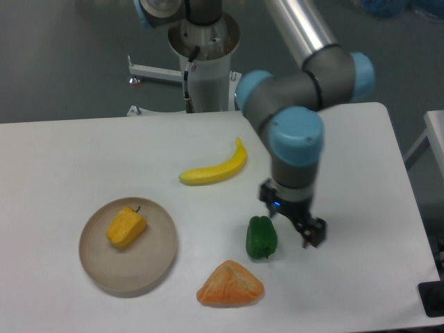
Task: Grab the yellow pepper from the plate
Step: 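Move the gripper over the yellow pepper on the beige plate, then lower the open gripper around the yellow pepper and close it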
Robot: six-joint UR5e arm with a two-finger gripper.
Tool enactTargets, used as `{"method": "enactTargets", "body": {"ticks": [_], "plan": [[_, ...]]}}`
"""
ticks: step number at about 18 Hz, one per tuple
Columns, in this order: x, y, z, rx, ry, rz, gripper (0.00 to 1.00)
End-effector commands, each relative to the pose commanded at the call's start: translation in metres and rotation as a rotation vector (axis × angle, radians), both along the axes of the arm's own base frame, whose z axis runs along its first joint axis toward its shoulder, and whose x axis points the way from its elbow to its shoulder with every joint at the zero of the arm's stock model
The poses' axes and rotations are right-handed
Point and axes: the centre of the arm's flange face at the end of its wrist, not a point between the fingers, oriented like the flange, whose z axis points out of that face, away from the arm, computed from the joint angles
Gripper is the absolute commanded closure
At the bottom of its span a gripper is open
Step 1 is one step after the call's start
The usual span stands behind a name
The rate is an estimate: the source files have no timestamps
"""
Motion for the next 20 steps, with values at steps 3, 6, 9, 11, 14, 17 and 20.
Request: {"method": "enactTargets", "body": {"ticks": [3,6,9,11,14,17,20], "plan": [[0.051,0.001,-0.012,-0.020,-0.032,0.047,0.00],[0.095,0.008,-0.028,-0.002,-0.137,0.099,0.00],[0.125,0.019,-0.033,0.028,-0.210,0.163,0.00],[0.146,0.025,-0.041,0.050,-0.216,0.183,0.00],[0.172,0.024,-0.063,0.086,-0.208,0.179,0.00],[0.196,0.021,-0.080,0.081,-0.203,0.149,0.00],[0.209,0.023,-0.088,0.068,-0.204,0.144,0.00]]}}
